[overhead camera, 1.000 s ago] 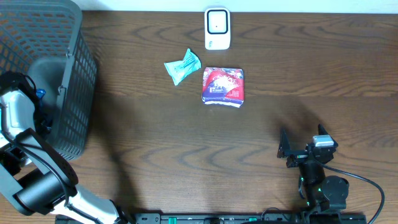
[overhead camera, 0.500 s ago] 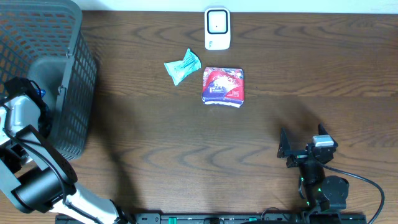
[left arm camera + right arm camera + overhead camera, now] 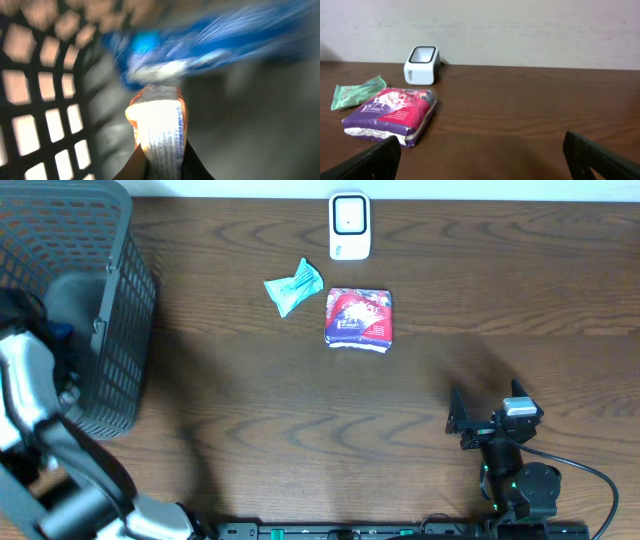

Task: Scan the item barcode
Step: 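Reach into the basket and grasp the small orange packet, then carry the orange packet to the scanner and drop it beside the liners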

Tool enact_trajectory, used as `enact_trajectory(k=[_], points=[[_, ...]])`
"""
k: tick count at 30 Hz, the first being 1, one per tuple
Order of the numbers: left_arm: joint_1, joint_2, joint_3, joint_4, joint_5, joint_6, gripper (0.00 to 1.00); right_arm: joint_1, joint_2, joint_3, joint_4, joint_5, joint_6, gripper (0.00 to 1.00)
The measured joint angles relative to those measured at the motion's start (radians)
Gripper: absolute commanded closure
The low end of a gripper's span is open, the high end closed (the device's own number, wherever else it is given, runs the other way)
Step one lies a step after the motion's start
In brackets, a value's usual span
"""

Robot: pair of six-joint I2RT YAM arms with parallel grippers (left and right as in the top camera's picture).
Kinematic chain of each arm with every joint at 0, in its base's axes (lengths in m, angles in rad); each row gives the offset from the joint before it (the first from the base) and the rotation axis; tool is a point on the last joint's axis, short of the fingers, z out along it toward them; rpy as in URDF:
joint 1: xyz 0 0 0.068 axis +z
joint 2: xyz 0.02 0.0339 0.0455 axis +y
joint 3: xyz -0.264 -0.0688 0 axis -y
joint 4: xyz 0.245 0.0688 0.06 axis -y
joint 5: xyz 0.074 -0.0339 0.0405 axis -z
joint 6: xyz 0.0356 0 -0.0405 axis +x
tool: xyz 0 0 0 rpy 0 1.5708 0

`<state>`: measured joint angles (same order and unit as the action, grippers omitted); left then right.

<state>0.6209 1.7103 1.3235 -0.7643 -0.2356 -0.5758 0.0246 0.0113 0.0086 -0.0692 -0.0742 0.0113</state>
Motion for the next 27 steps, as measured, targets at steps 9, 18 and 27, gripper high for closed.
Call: enact_trajectory(k=[9, 18, 27], points=[[-0.016, -0.448, 0.062, 0.215, 0.25, 0.064, 0.93, 0.0, 0.0, 0.0, 0.0, 0.0, 0.0, 0.01], [-0.354, -0.617, 0.064, 0.301, 0.491, 0.134, 0.93, 0.0, 0.0, 0.0, 0.0, 0.0, 0.0, 0.01], [-0.853, -0.388, 0.064, 0.298, 0.399, 0.284, 0.93, 0.0, 0.0, 0.0, 0.0, 0.0, 0.0, 0.01]])
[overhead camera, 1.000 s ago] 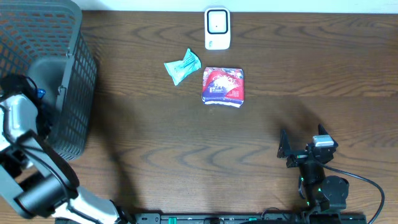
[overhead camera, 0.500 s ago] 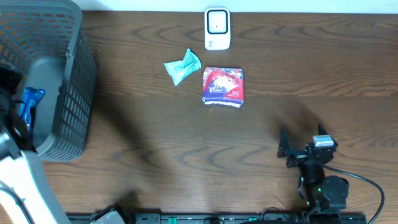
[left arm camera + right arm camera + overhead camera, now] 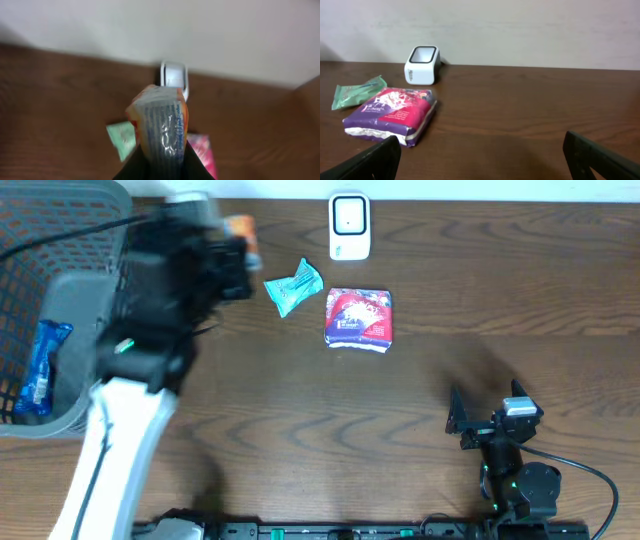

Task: Scan the item barcode
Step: 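Carry the orange packet to the scanner and drop it beside the liners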

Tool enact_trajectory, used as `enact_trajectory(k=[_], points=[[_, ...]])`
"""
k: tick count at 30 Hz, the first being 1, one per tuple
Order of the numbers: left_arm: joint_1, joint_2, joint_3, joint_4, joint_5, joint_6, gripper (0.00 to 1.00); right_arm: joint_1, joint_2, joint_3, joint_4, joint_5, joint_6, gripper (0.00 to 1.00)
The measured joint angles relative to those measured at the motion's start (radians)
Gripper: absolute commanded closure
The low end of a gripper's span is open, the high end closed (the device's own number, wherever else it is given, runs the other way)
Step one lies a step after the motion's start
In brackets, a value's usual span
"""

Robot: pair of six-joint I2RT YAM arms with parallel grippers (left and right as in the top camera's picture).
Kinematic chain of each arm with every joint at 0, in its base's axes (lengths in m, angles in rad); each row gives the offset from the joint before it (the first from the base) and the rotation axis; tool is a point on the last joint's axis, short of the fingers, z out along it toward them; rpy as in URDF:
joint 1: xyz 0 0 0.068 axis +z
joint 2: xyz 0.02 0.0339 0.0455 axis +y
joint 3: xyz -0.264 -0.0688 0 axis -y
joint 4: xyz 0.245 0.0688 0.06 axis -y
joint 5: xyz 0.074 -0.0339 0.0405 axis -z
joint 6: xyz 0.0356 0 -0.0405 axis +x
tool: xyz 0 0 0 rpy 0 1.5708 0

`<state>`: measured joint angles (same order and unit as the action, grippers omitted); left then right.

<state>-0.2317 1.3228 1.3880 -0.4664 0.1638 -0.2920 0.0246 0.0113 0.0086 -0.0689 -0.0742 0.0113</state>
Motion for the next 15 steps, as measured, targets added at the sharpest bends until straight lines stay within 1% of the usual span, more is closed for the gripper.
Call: enact_trajectory(k=[4, 8, 10, 11, 15], points=[[-0.105, 0.182, 0.0, 0.004, -0.089, 0.034, 0.92, 0.0, 0.0, 0.0, 0.0, 0.0, 0.0, 0.01], [-0.153, 0.358, 0.0, 0.044, -0.126, 0.047, 0.92, 0.0, 0.0, 0.0, 0.0, 0.0, 0.0, 0.01], [-0.171, 0.445, 0.0, 0.077, -0.14, 0.053, 0.83, 0.0, 0.0, 0.0, 0.0, 0.0, 0.0, 0.01], [-0.177, 0.479, 0.0, 0.089, -0.143, 0.054, 0.83, 0.0, 0.0, 0.0, 0.0, 0.0, 0.0, 0.01], [-0.202, 0.601, 0.0, 0.107, -0.15, 0.037, 0.67, 0.0, 0.0, 0.0, 0.0, 0.0, 0.0, 0.01]])
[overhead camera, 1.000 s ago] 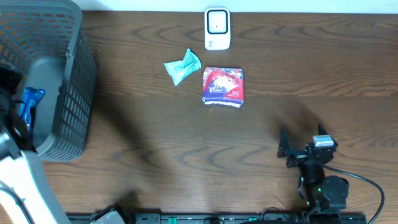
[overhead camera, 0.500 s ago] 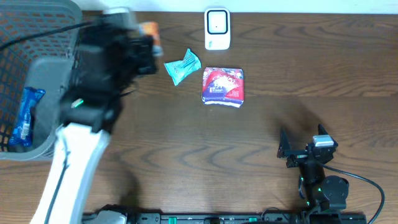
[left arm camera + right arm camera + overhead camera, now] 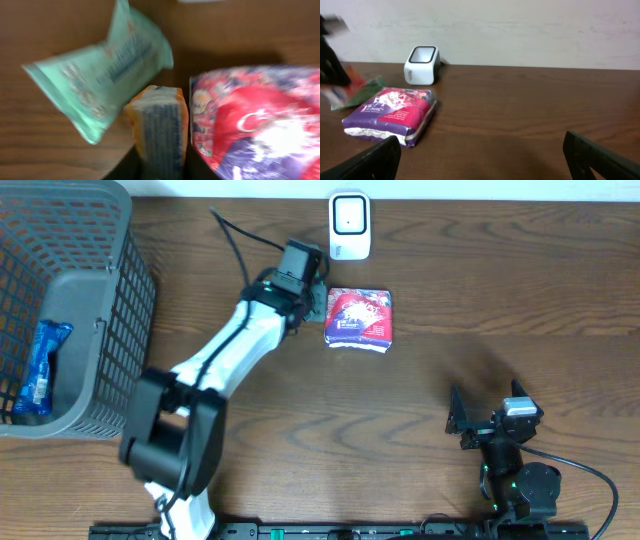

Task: Scan the item barcode
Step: 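Carry the orange packet to the scanner and drop it beside the liners, then reach into the basket and grasp the blue snack bag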

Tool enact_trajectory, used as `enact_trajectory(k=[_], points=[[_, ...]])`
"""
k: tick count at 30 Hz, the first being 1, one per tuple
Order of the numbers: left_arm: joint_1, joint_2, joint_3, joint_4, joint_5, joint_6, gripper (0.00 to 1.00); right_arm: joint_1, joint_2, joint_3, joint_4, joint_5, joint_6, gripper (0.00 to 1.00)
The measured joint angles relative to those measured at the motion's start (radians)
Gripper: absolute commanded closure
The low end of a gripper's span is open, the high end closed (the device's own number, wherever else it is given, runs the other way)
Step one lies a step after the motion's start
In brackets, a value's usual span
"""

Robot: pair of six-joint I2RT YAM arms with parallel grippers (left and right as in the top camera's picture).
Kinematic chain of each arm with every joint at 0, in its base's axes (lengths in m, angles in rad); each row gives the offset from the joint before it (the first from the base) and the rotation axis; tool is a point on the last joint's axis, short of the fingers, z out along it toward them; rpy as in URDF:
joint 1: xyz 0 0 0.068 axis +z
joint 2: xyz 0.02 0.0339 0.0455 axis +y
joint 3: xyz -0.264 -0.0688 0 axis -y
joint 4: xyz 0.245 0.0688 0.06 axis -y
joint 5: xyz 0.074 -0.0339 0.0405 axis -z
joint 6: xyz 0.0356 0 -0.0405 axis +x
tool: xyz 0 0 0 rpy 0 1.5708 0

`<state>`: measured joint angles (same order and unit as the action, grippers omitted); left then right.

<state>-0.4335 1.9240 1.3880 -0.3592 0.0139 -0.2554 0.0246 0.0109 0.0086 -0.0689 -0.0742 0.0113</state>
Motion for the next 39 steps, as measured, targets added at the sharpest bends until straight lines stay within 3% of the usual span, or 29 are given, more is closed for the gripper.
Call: enact_trajectory(k=[4, 5, 7, 9, 11, 16, 22, 26, 30, 39], points=[[-0.025, 0.052, -0.001, -0.008, -0.003, -0.043, 0.3, 0.0, 0.0, 0.0, 0.0, 0.0, 0.0, 0.01], [-0.029, 0.052, -0.001, -0.008, -0.003, -0.049, 0.26, 0.0, 0.0, 0.0, 0.0, 0.0, 0.0, 0.01], [-0.04, 0.047, -0.001, -0.006, 0.001, -0.063, 0.28, 0.0, 0.0, 0.0, 0.0, 0.0, 0.0, 0.01], [-0.047, 0.041, -0.001, -0.002, 0.012, -0.063, 0.4, 0.0, 0.0, 0.0, 0.0, 0.0, 0.0, 0.01], [-0.053, 0.027, -0.001, 0.003, 0.04, -0.064, 0.43, 0.0, 0.0, 0.0, 0.0, 0.0, 0.0, 0.01], [-0.055, -0.067, -0.001, 0.014, 0.099, -0.069, 0.44, 0.0, 0.0, 0.0, 0.0, 0.0, 0.0, 0.01], [-0.015, -0.323, -0.001, 0.051, 0.084, -0.014, 0.43, 0.0, 0.0, 0.0, 0.0, 0.0, 0.0, 0.01], [0.11, -0.508, -0.001, 0.057, -0.06, 0.04, 0.43, 0.0, 0.0, 0.0, 0.0, 0.0, 0.0, 0.01], [0.319, -0.621, 0.0, 0.057, -0.217, 0.131, 0.42, 0.0, 0.0, 0.0, 0.0, 0.0, 0.0, 0.01], [0.73, -0.509, 0.0, -0.063, -0.391, 0.452, 0.3, 0.0, 0.0, 0.0, 0.0, 0.0, 0.0, 0.01]])
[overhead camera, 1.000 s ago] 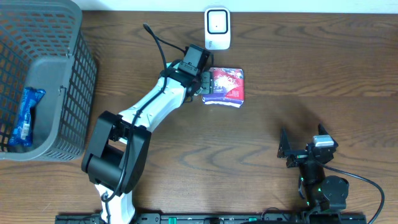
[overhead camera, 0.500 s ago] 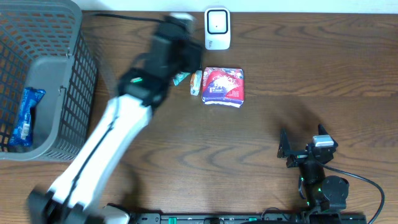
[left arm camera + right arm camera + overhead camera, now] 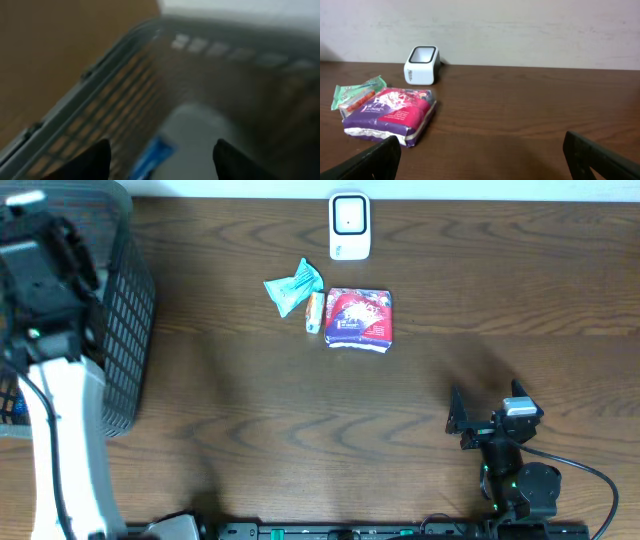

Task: Scan the item barcode
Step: 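Reach into the basket and grasp the blue snack bag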

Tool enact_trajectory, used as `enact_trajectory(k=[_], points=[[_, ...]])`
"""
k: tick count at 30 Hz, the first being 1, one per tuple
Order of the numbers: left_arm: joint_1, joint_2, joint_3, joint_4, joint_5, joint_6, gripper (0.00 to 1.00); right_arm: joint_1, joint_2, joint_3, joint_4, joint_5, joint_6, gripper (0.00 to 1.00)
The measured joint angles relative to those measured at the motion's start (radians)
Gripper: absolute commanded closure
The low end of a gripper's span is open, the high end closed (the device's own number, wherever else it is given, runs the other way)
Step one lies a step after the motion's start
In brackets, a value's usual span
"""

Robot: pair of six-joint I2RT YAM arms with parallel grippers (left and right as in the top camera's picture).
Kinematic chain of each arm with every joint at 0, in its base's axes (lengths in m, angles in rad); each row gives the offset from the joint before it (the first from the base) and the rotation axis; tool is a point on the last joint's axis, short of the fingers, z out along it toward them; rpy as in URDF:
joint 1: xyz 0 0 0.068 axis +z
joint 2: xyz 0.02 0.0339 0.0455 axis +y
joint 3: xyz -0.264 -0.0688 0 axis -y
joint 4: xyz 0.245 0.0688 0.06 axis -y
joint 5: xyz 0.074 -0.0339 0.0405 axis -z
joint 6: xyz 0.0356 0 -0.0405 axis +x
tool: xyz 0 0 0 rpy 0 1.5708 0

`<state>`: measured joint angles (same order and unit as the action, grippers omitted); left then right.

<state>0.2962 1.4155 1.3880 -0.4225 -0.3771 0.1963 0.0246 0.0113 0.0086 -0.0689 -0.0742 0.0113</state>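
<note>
The white barcode scanner [image 3: 349,225] stands at the table's far edge. In front of it an orange packet [image 3: 314,312] lies between a teal packet [image 3: 293,286] and a red-and-purple pack [image 3: 359,317]. My left gripper [image 3: 159,161] hangs open and empty over the grey basket [image 3: 120,330] at the left, above a blue packet [image 3: 155,155] on its floor; that view is blurred. My right gripper [image 3: 482,160] rests open near the front right of the table, holding nothing, and faces the scanner [image 3: 421,64] and the packs.
The basket's mesh walls [image 3: 100,115] rise around the left gripper. The left arm [image 3: 65,430] runs along the basket's right side down to the front edge. Bare brown wood [image 3: 480,300] lies right of the packs.
The left gripper was shut on the orange packet, low between the teal packet and the purple pack. Now the packet lies there and the gripper is open over the basket. Right arm unchanged.
The left gripper was inside the basket, shut on the orange packet. Then it held the packet over the table, facing the scanner. Then it was low between the teal packet and the purple pack. Now the packet lies there and the open gripper is over the basket.
</note>
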Motion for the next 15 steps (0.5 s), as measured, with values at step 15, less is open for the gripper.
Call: enact_trajectory(k=[15], points=[[0.233, 0.257, -0.041, -0.042, -0.015, 0.129, 0.3, 0.0, 0.0, 0.0, 0.0, 0.0, 0.0, 0.01]])
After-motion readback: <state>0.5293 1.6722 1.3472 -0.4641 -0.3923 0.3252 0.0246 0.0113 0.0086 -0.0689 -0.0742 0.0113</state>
